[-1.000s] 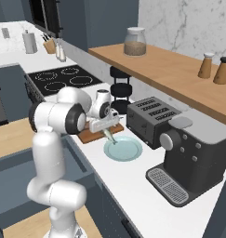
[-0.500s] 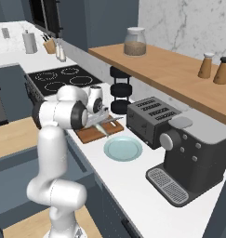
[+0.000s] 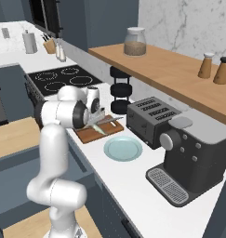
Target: Pick up the knife from the drawer and place it on the cutting board. Then place the meat from the plate to the cutting board.
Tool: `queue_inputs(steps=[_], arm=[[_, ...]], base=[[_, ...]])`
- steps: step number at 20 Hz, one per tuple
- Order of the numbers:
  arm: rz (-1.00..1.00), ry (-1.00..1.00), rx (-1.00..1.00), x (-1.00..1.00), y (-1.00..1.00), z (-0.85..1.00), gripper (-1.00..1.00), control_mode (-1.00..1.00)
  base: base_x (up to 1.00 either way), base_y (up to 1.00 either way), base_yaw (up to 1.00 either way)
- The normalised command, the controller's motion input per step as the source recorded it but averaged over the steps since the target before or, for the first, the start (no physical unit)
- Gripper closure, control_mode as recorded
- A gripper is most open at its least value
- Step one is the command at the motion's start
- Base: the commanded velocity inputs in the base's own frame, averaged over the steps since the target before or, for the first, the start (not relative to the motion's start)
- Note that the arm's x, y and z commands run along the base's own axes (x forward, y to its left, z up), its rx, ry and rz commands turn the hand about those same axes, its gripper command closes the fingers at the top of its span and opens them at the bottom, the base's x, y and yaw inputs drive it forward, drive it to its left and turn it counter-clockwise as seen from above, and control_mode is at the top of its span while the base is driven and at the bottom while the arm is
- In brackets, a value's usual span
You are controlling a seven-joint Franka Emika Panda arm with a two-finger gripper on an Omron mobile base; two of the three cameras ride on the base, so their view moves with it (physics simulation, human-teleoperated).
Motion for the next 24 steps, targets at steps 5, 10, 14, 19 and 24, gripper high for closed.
queue_inputs(steps=[5, 10, 14, 19, 24], arm=[[0.02, 0.0, 0.0, 0.09, 0.43, -0.14, 1.0, -1.0], [0.04, 0.0, 0.0, 0.0, 0.01, -0.2, -1.0, -1.0], [0.01, 0.0, 0.0, -0.15, 0.0, 0.05, -1.0, -1.0], [0.01, -0.03, 0.0, -0.62, -0.03, 0.86, -1.0, -1.0], [0.0, -0.08, 0.0, -0.95, -0.01, 1.0, -1.0, -1.0]], base=[[0.0, 0.0, 0.0], [0.0, 0.0, 0.0], [0.0, 0.0, 0.0], [0.0, 0.0, 0.0], [0.0, 0.0, 0.0]])
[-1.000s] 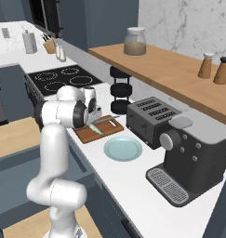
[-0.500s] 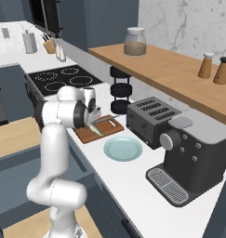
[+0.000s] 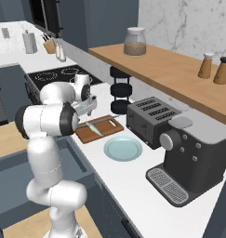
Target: Pick up the knife from the drawer and place it on the cutting board. Then place the meat from the plate to the cutting board.
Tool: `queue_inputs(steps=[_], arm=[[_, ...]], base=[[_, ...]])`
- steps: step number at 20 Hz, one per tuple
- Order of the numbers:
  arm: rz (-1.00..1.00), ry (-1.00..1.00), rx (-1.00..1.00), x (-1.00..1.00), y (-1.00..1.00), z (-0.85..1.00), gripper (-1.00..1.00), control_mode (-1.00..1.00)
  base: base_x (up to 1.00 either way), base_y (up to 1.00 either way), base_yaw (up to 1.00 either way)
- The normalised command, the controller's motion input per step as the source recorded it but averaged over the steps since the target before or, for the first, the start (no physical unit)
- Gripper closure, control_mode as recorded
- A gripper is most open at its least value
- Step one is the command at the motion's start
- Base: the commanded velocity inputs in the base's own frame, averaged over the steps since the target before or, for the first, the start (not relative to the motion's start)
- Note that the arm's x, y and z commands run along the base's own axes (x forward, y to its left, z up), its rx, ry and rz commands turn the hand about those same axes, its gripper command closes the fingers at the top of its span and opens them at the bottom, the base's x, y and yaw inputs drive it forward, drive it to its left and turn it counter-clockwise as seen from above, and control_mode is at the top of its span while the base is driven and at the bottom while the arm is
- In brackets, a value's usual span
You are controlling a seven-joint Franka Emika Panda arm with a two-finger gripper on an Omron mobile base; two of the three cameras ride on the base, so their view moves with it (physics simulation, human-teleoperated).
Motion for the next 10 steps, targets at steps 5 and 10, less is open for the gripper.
queue_inputs(steps=[5, 10], arm=[[0.0, -0.07, -0.01, -1.0, 0.04, 0.45, -1.0, -1.0], [0.0, -0.11, -0.03, -0.82, 0.14, -0.15, -1.0, -1.0]], base=[[0.0, 0.0, 0.0], [0.0, 0.0, 0.0]])
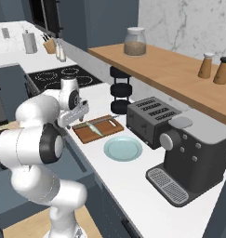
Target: Pick up the knife from the drawer and place it on the cutting board. Then place the meat from the plate to the cutting board.
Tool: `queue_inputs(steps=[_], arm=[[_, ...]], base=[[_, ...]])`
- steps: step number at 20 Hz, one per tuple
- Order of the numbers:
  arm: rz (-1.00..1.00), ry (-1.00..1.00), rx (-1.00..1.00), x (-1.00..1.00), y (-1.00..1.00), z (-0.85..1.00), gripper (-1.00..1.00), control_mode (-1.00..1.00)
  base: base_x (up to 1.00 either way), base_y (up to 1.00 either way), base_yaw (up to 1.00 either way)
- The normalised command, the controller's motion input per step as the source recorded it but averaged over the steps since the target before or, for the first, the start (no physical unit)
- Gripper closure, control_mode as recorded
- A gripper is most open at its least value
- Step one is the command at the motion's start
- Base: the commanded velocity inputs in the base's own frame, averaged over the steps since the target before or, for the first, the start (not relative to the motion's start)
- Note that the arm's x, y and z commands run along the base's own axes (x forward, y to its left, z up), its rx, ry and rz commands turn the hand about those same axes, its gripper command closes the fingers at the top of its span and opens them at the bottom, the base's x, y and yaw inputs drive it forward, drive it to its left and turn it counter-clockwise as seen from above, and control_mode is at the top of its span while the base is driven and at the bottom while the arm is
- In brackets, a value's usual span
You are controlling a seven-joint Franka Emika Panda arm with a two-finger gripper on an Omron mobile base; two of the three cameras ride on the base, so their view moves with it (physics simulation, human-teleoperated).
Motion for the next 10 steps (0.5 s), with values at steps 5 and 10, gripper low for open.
queue_inputs(steps=[5, 10], arm=[[0.0, -0.23, 0.0, -0.79, 0.0, 0.84, -1.0, -1.0], [0.0, -0.24, 0.0, -0.93, 0.0, 0.99, -1.0, -1.0]], base=[[0.0, 0.0, 0.0], [0.0, 0.0, 0.0]])
